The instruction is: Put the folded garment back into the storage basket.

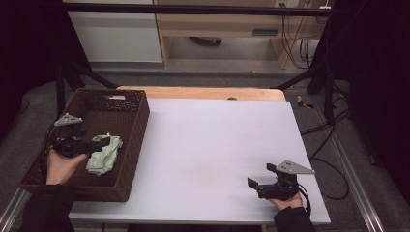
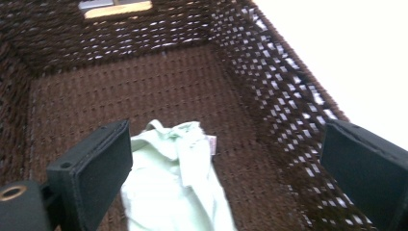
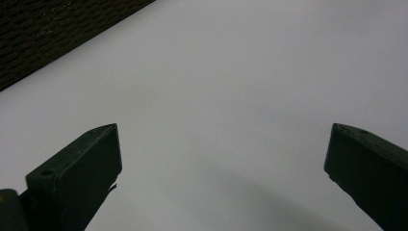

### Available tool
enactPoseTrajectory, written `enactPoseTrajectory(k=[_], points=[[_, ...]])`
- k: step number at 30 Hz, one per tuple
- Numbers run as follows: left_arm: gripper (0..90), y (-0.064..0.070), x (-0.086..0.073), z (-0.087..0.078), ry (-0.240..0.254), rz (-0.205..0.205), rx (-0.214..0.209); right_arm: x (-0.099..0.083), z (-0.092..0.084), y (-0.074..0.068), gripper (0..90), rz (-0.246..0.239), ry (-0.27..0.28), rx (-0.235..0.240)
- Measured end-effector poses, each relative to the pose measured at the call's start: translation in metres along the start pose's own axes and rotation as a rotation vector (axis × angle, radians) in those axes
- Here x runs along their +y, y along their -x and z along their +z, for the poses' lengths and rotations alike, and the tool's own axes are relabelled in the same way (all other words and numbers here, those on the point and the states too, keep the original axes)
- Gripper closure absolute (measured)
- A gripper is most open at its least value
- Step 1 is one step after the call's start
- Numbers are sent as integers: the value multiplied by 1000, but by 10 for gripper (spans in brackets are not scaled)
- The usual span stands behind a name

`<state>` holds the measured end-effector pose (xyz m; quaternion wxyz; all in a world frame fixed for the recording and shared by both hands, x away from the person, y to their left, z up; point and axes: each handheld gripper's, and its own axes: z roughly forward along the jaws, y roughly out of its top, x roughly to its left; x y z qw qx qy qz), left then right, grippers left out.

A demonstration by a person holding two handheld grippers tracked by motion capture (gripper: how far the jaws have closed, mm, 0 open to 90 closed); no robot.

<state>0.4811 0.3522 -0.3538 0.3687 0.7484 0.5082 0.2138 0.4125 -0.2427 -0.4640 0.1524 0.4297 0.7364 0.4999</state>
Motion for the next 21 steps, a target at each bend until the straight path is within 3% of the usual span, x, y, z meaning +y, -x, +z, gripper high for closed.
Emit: enactPoseTrajectory(k=[21], points=[[40, 54, 13, -14, 144, 85, -115, 0, 0, 0, 2, -3, -3, 0]])
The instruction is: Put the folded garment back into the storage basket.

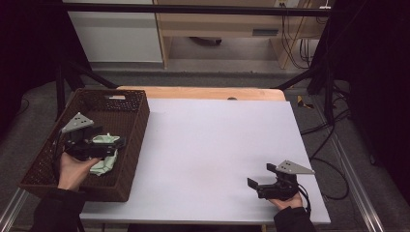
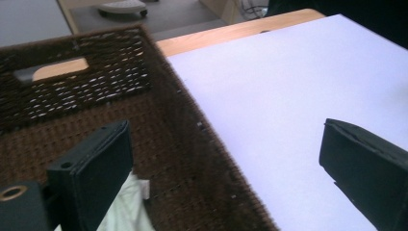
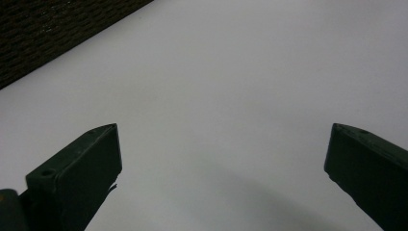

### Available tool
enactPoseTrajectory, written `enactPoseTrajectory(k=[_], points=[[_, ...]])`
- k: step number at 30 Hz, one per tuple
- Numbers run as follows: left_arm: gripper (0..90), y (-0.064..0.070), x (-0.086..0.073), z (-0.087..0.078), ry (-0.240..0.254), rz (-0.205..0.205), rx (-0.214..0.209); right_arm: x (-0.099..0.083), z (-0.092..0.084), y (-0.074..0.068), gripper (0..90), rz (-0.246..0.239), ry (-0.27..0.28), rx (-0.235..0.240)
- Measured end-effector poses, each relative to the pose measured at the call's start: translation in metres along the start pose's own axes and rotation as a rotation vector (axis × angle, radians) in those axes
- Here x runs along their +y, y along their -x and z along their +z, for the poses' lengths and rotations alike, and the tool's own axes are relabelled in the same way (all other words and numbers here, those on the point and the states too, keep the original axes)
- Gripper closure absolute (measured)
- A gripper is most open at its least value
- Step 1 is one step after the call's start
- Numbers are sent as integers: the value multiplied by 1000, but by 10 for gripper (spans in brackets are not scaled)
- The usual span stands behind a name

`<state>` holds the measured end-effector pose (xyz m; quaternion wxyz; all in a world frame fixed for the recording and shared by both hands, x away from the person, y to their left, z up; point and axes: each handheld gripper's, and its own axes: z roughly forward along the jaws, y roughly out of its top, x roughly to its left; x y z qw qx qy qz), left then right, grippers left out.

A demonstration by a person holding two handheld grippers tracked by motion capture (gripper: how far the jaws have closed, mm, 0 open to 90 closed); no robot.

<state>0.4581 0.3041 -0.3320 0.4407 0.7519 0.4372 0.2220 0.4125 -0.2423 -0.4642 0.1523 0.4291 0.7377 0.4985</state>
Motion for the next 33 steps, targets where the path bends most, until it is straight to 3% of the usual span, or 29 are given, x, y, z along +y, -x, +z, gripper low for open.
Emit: enactPoseTrajectory(k=[18, 33], points=[[40, 51, 7, 12, 70, 70, -102, 0, 0, 0, 2, -1, 3, 0], [40, 93, -7, 38, 89, 101, -196, 0, -1, 0, 2, 2, 4, 1]])
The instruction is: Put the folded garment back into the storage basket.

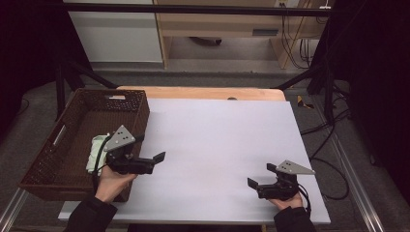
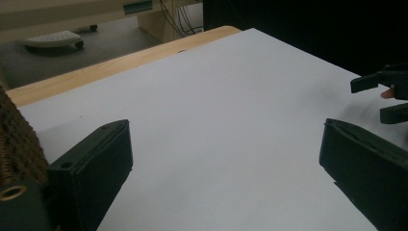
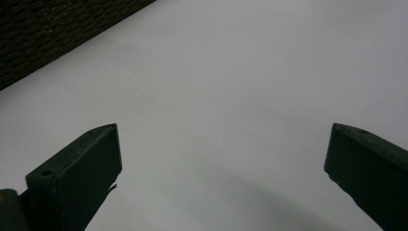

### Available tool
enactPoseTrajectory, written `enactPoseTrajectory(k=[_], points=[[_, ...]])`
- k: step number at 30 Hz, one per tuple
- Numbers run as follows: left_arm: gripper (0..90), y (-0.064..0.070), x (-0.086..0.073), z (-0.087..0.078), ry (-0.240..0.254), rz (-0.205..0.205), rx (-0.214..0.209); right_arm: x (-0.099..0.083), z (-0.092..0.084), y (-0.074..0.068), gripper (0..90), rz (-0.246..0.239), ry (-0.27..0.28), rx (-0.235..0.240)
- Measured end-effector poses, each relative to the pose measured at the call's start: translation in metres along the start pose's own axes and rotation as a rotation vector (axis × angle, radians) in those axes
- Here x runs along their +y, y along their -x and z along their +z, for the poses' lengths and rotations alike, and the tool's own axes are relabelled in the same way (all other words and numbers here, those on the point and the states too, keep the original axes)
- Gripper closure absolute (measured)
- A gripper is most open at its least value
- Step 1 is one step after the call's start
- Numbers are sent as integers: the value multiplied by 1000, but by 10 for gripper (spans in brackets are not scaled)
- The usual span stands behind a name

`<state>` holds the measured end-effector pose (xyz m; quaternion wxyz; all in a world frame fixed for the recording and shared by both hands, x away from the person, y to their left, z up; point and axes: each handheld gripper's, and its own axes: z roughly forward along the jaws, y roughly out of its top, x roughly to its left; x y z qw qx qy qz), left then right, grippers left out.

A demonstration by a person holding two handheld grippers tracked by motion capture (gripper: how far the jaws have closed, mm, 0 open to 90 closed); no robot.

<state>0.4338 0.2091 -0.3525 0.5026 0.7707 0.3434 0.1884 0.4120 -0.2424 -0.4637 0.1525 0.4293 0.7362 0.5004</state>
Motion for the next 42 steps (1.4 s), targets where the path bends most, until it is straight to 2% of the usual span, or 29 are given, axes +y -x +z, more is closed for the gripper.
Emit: enactPoseTrajectory(k=[3, 5, 7, 10, 16, 32, 42], points=[[40, 6, -4, 5, 3, -2, -19, 0, 0, 0, 2, -2, 1, -1], [40, 8, -5, 7, 5, 2, -17, 0, 0, 0, 2, -2, 2, 0], [40, 12, -8, 11, 5, -3, -43, 0, 0, 0, 2, -2, 1, 0], [40, 16, -14, 17, 3, -7, -58, 0, 0, 0, 2, -3, 1, 0], [40, 20, -27, 27, -17, -14, -70, 0, 0, 0, 2, -2, -1, -1], [40, 23, -63, 40, -58, -28, -104, -1, 0, 1, 2, -8, -10, 0], [40, 19, -78, 46, -83, -39, -100, -1, 1, 1, 2, -2, -16, 0]])
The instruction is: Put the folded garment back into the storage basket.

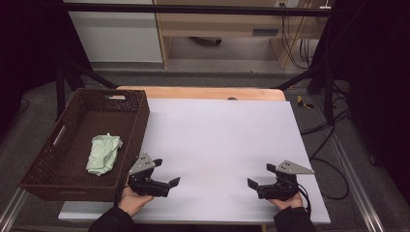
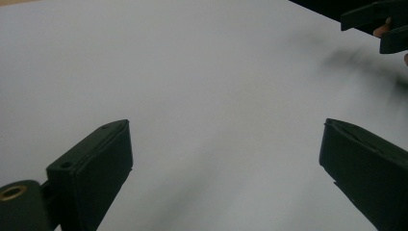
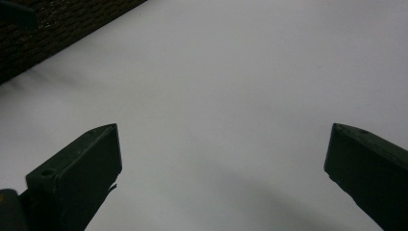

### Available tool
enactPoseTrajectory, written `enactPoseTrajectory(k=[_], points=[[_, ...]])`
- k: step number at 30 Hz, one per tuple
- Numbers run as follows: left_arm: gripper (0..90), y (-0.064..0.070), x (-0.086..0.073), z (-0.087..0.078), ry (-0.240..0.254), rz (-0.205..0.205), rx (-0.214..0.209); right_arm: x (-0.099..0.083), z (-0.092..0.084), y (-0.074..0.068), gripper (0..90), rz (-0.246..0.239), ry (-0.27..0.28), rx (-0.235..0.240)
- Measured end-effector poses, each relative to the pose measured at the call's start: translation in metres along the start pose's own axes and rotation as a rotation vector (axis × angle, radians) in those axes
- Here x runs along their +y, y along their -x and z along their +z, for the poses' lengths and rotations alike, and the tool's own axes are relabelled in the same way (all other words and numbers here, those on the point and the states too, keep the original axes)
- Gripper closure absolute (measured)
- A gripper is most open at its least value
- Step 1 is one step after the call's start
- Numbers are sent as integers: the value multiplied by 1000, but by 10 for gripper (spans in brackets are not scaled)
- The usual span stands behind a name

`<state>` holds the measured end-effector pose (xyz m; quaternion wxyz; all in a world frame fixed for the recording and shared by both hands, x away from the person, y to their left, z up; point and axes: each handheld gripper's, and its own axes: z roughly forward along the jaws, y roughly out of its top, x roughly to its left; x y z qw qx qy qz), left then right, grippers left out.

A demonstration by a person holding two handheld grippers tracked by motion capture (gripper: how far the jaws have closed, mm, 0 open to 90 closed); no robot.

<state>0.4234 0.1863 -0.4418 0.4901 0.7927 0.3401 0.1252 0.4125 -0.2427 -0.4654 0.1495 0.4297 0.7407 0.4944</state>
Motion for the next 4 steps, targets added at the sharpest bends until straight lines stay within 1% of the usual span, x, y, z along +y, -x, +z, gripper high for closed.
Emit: enactPoseTrajectory(k=[2, 4], points=[[40, 0, -1, 1, -4, 0, 6, 0, 0, 0, 2, 2, -3, 1], [40, -1, -2, 2, -3, -1, 3, -1, 1, 0, 2, -3, -6, -1]])
